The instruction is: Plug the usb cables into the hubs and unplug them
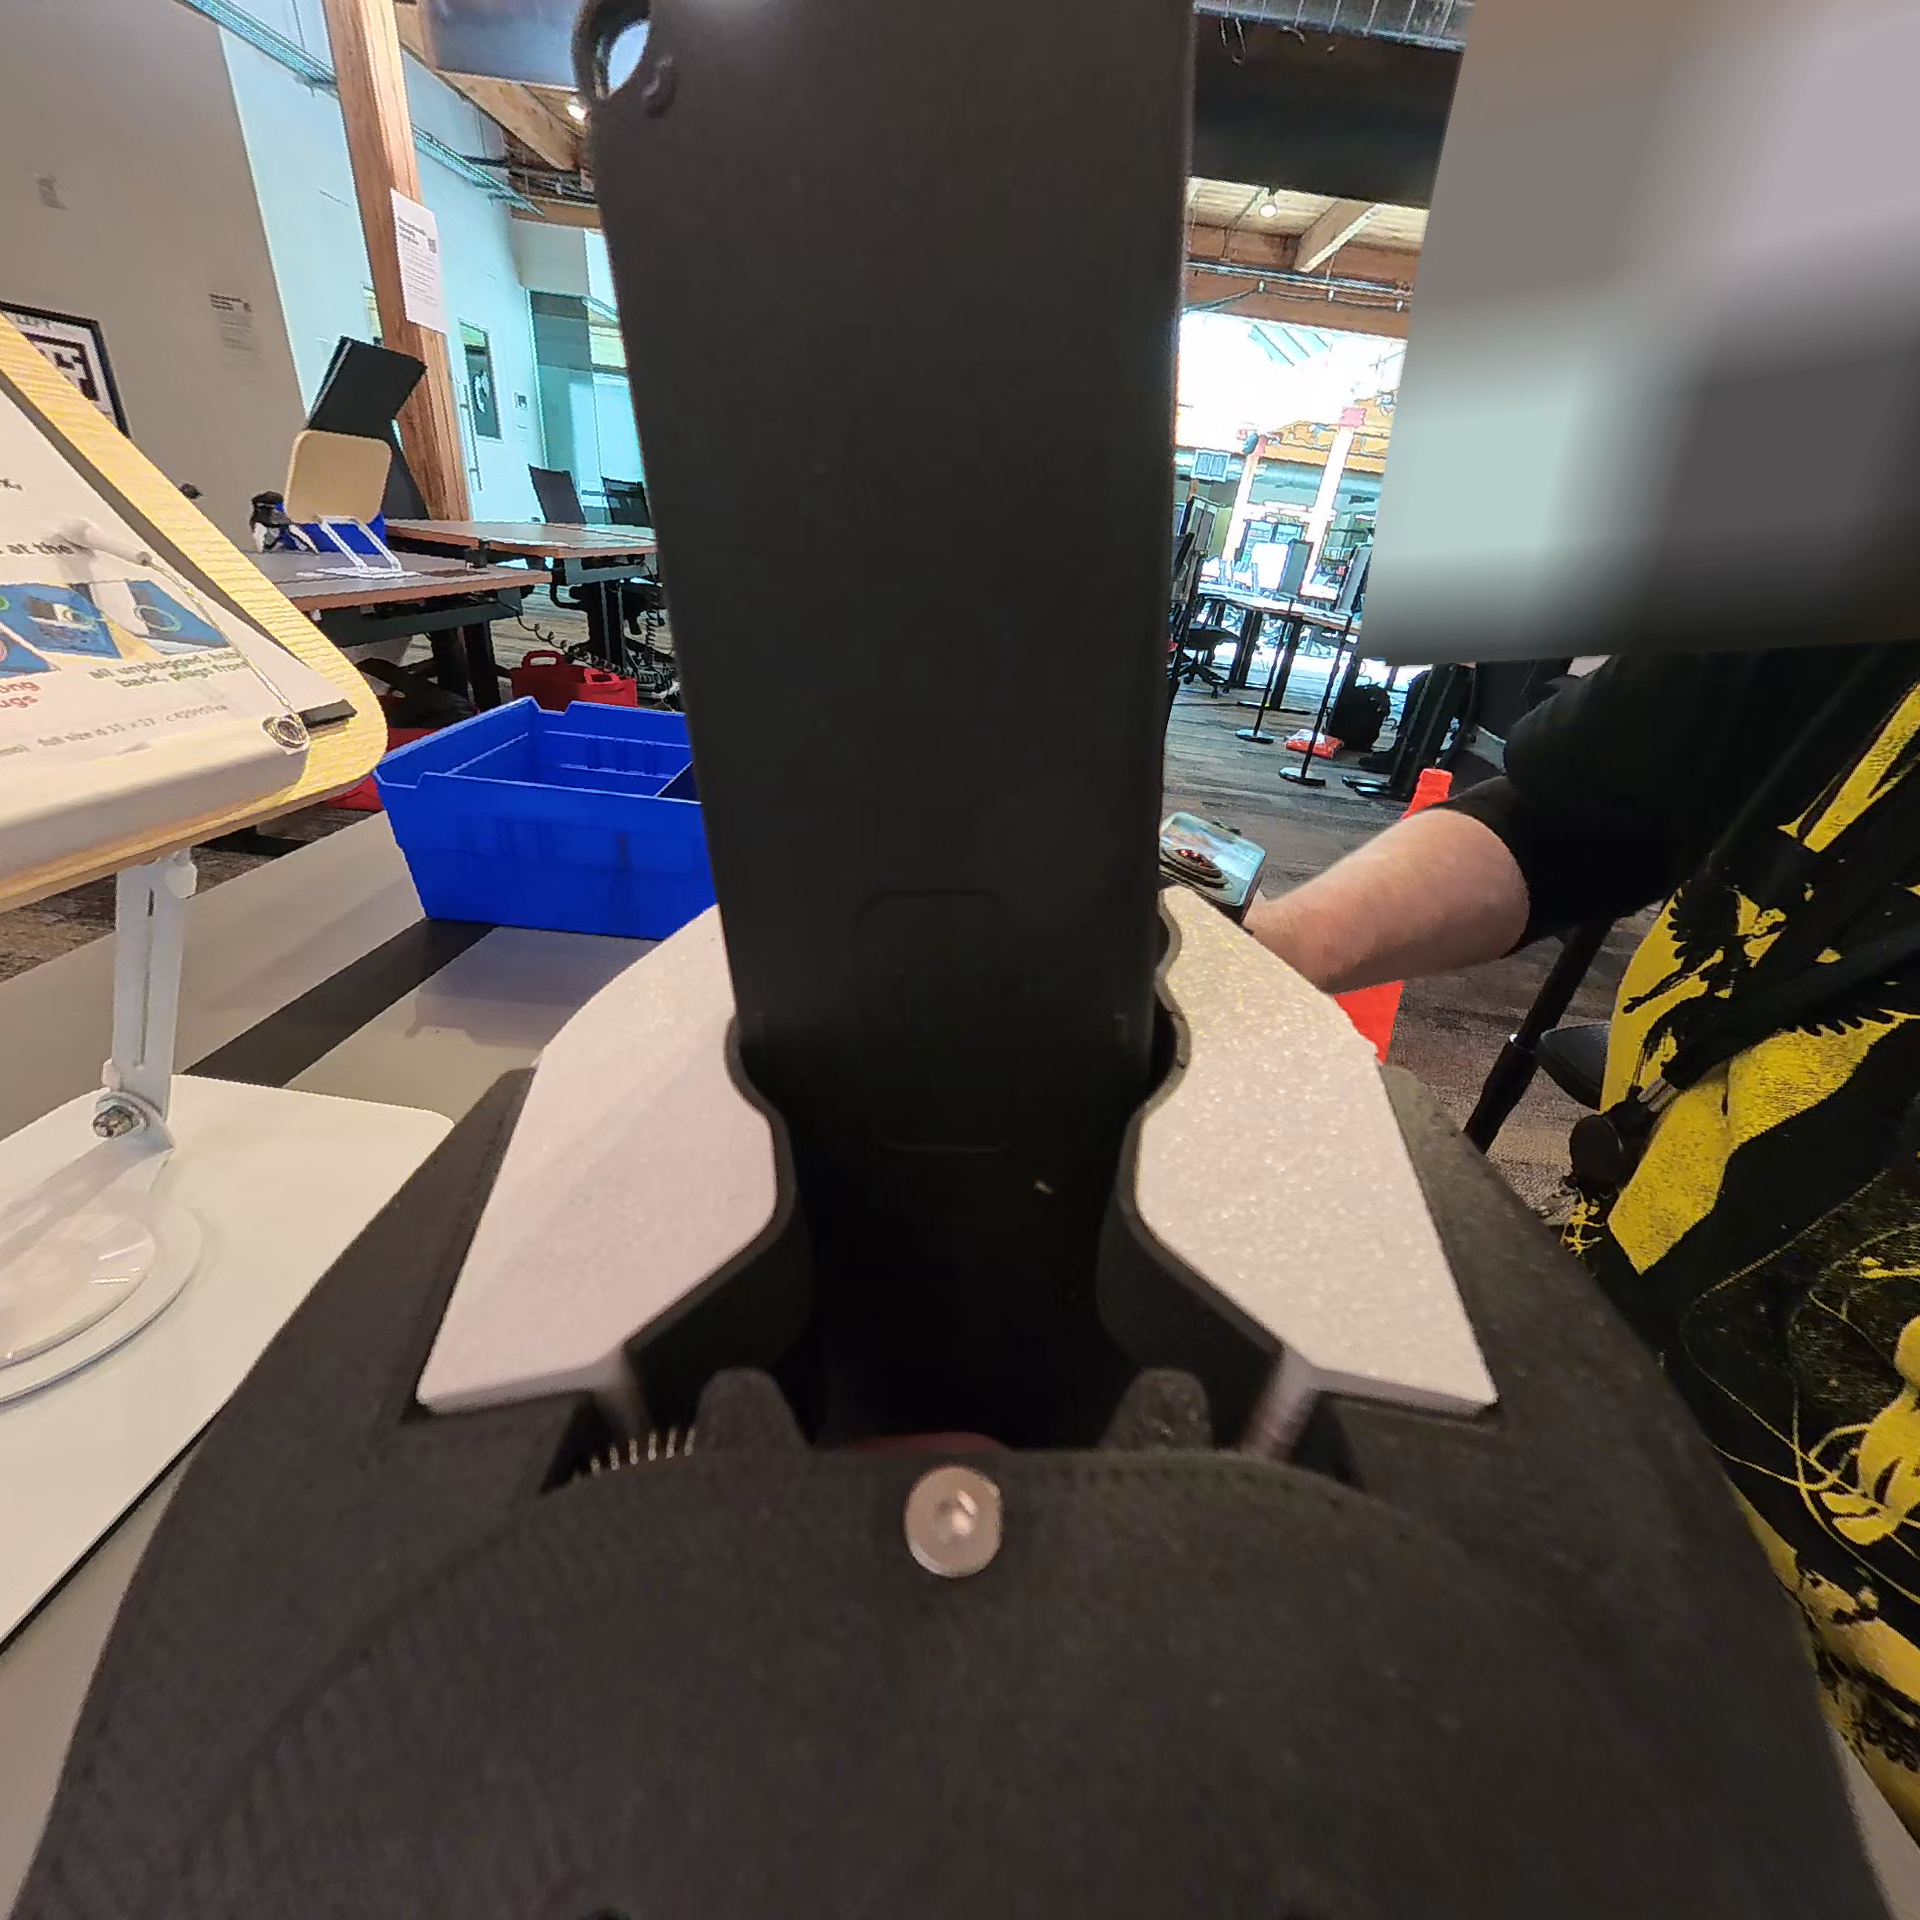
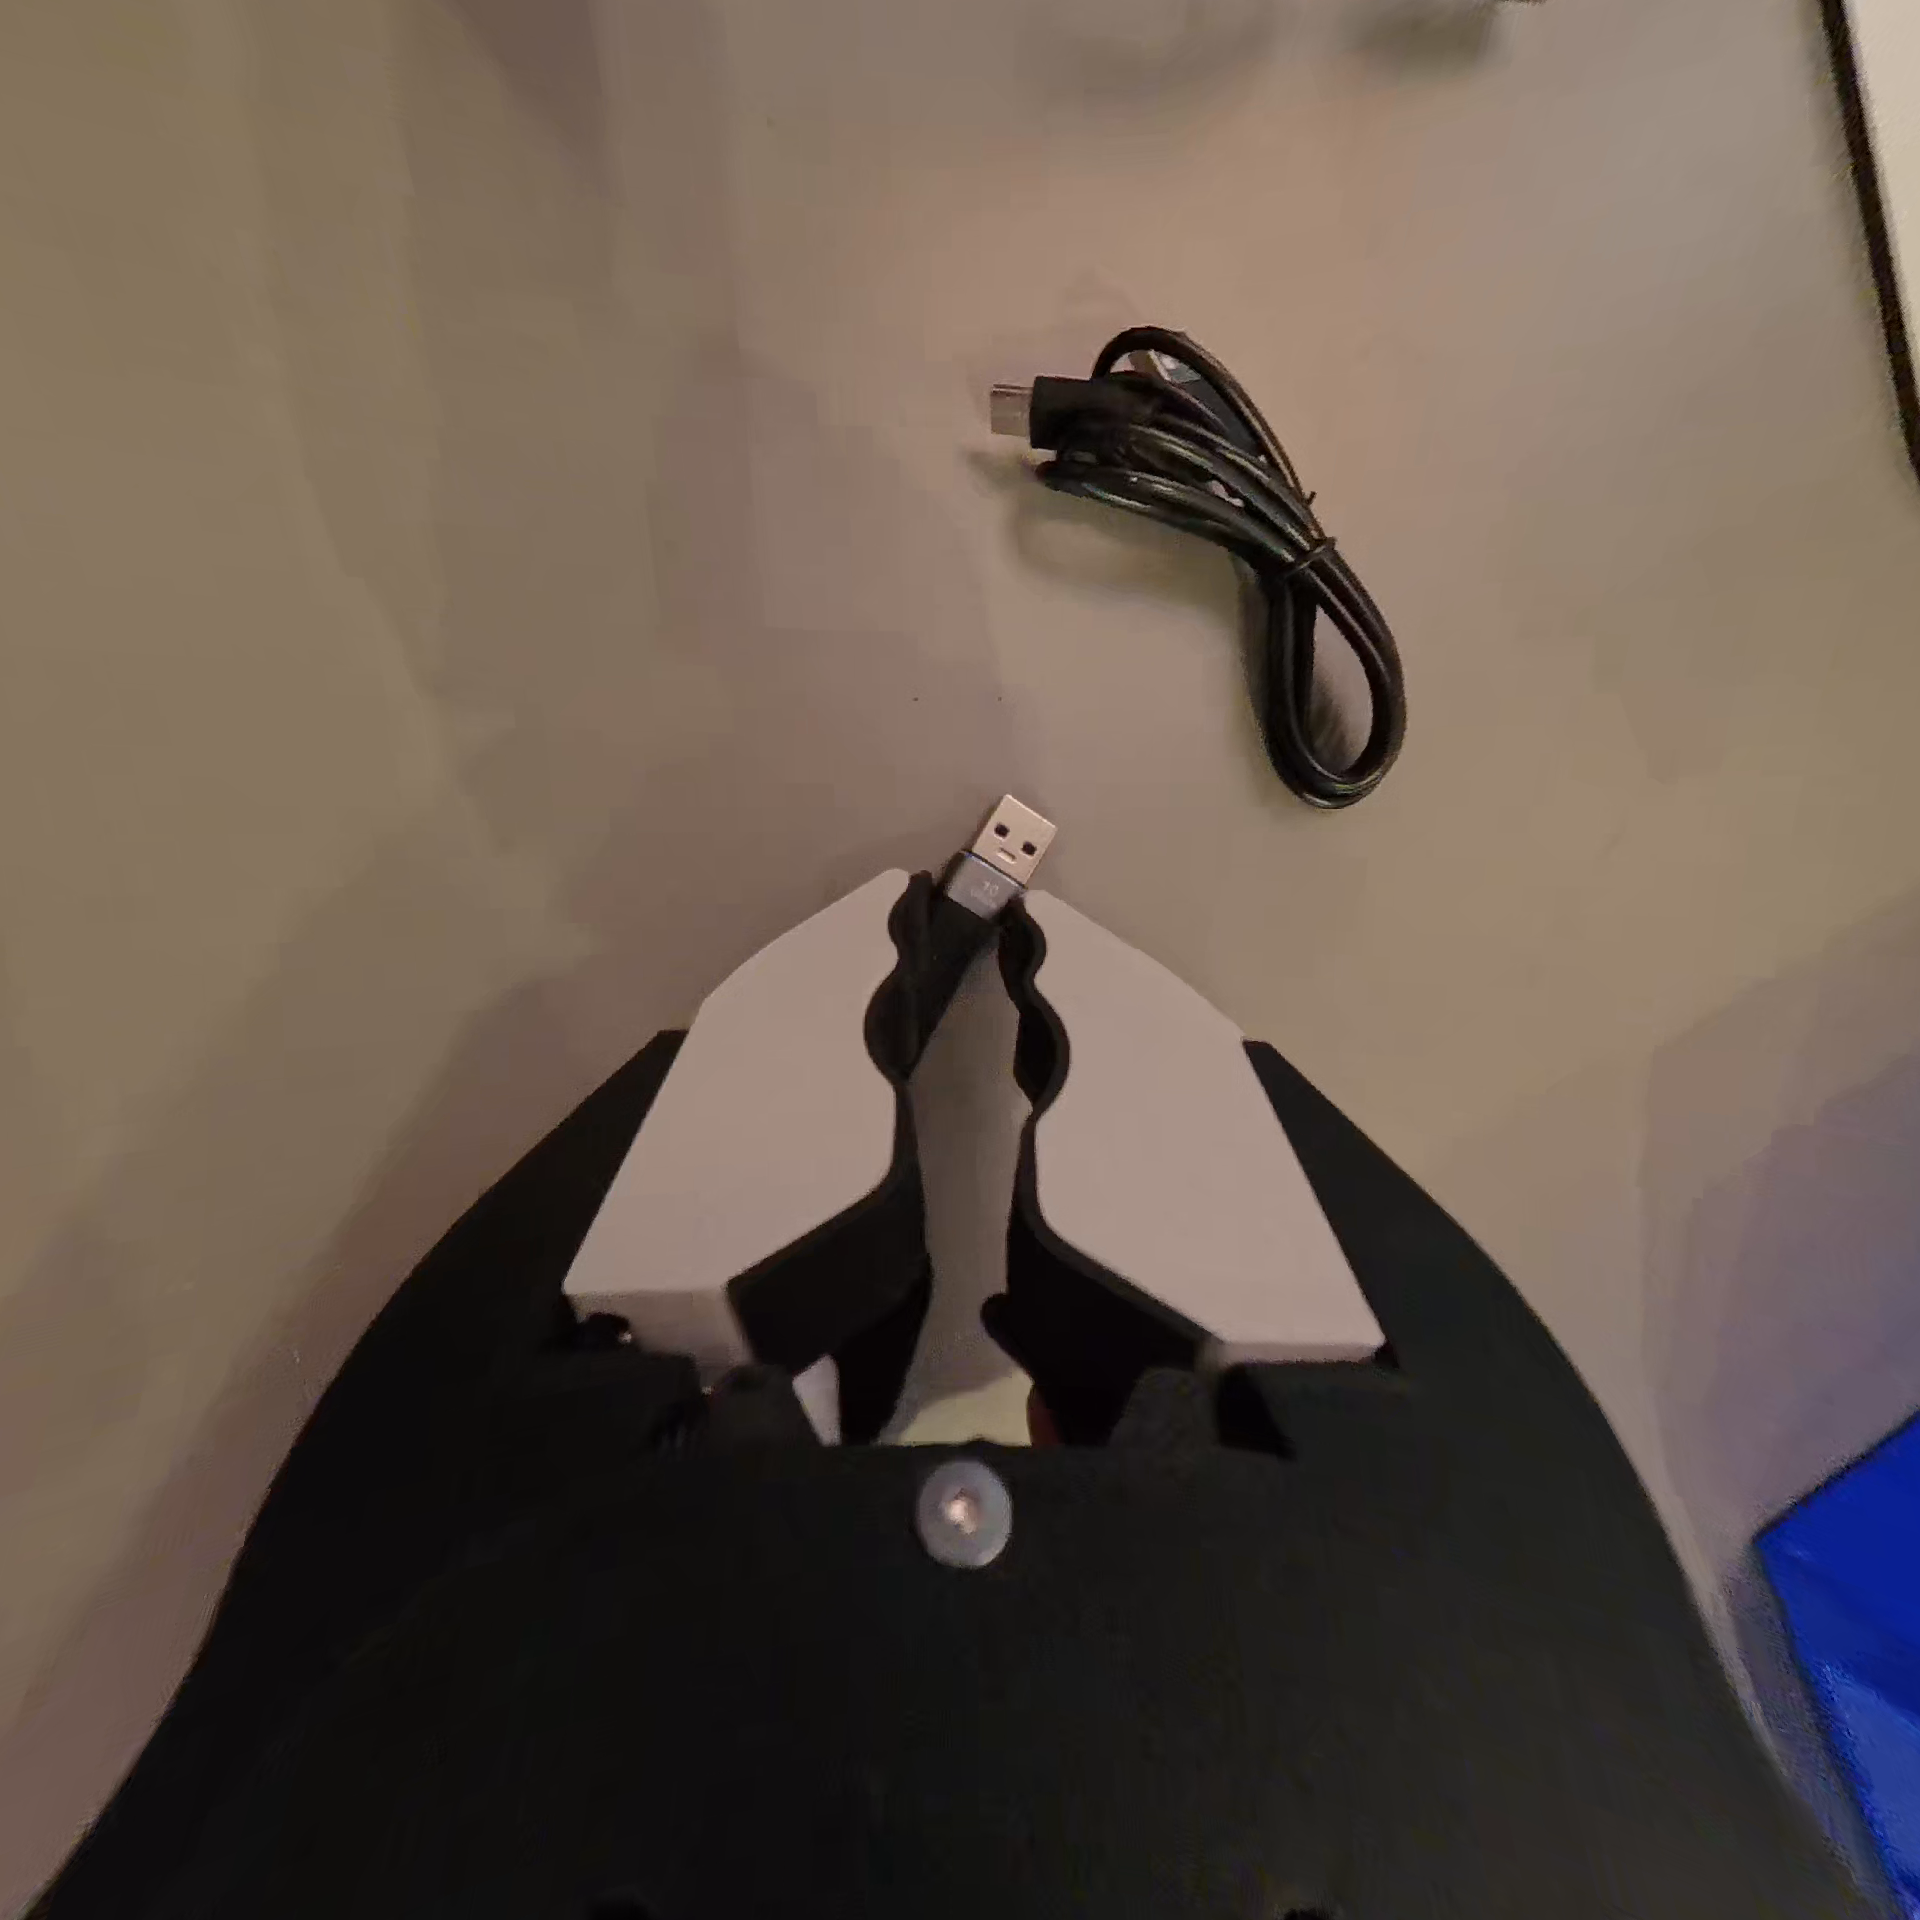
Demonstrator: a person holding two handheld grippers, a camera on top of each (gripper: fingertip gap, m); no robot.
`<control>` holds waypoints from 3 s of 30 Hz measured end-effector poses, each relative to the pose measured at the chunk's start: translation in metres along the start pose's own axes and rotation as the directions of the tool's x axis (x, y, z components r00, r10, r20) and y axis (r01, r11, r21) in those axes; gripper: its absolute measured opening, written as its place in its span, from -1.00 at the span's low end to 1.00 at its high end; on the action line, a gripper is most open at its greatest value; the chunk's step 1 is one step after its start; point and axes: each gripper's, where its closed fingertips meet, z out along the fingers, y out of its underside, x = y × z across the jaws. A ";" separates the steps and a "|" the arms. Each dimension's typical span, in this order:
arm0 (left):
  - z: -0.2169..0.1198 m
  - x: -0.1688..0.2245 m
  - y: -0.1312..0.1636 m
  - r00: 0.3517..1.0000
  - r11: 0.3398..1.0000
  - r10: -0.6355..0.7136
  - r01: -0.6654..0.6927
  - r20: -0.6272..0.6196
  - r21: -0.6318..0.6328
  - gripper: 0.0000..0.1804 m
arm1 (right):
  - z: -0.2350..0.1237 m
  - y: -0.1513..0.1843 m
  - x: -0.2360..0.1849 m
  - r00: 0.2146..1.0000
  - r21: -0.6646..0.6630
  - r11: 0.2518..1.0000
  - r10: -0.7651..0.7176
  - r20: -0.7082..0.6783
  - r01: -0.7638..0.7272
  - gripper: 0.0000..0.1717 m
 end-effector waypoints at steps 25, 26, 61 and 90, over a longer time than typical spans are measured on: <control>0.000 0.002 -0.002 1.000 1.000 0.005 -0.004 -0.005 0.005 -0.25 | -0.007 0.010 0.021 0.970 0.134 0.961 0.242 0.019 -0.243 -0.94; -0.001 0.002 -0.002 1.000 1.000 0.005 -0.005 -0.005 0.005 -0.25 | -0.009 0.009 0.021 0.969 0.143 0.958 0.248 0.016 -0.247 -0.89; -0.002 0.005 -0.007 1.000 1.000 0.017 -0.017 -0.008 0.017 -0.25 | -0.006 0.014 0.031 0.955 0.143 0.944 0.296 0.026 -0.297 -1.00; 0.001 0.006 -0.006 1.000 1.000 0.018 -0.018 -0.014 0.010 -0.25 | -0.017 0.048 0.038 0.882 0.111 0.875 0.470 0.031 -0.470 -0.56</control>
